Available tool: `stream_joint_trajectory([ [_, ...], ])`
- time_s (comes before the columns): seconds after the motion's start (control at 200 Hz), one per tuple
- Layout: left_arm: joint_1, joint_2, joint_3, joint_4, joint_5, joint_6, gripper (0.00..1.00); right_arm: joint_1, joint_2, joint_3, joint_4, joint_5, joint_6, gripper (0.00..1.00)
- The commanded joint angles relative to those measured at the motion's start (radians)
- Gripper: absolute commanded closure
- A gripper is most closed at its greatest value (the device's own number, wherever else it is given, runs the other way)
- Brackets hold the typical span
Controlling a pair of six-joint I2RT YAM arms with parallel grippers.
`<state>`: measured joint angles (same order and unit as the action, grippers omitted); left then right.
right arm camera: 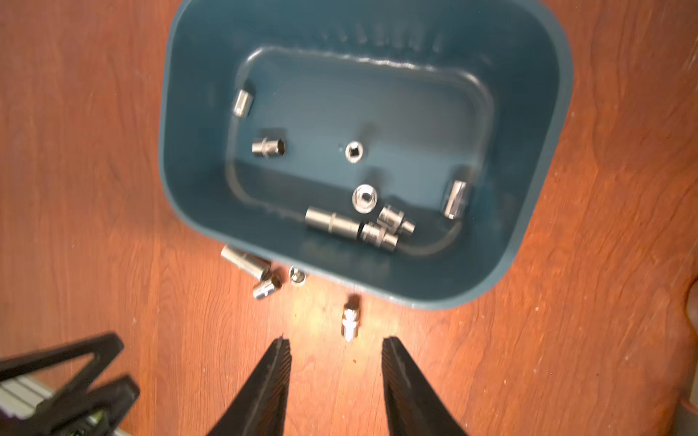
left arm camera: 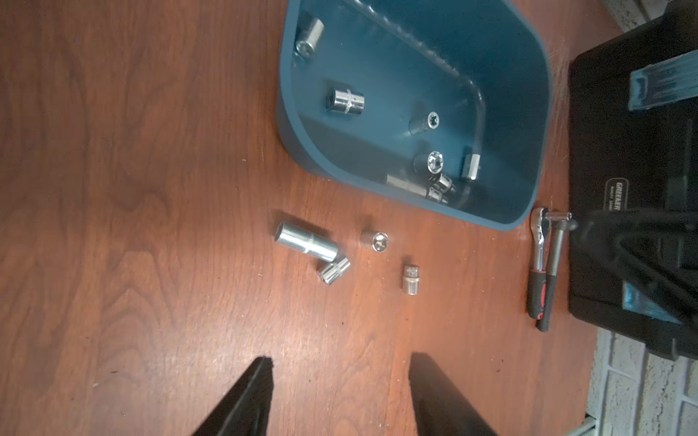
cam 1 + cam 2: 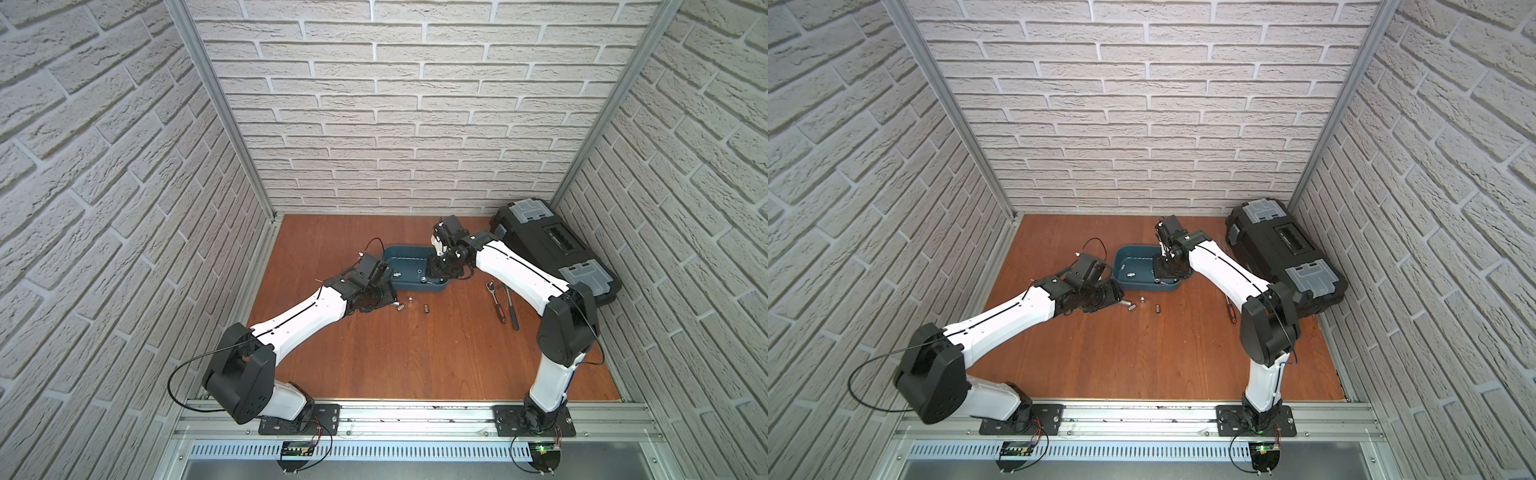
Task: Put the socket on the desktop into the storage box
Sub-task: Place the socket head in the storage box.
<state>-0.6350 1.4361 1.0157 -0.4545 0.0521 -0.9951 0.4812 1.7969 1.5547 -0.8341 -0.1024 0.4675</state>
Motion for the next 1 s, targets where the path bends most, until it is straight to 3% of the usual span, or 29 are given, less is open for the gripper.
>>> stream_joint_trajectory([
  [0.0,0.006,0.030,0.037,-0.046,-0.020,0.027,0.37,0.016,-0.101,-0.096,0.059,-0.021,0.002,0.54],
  [0.44,-0.003,0.166,0.130,-0.125,-0.044,0.034,0.37,0.063,-0.368,-0.384,0.131,-0.045,0.031,0.53],
  [0.995,-0.009,0.340,0.233,-0.169,-0.086,0.008,0.38,0.100,-0.546,-0.570,0.136,-0.021,0.059,0.52],
])
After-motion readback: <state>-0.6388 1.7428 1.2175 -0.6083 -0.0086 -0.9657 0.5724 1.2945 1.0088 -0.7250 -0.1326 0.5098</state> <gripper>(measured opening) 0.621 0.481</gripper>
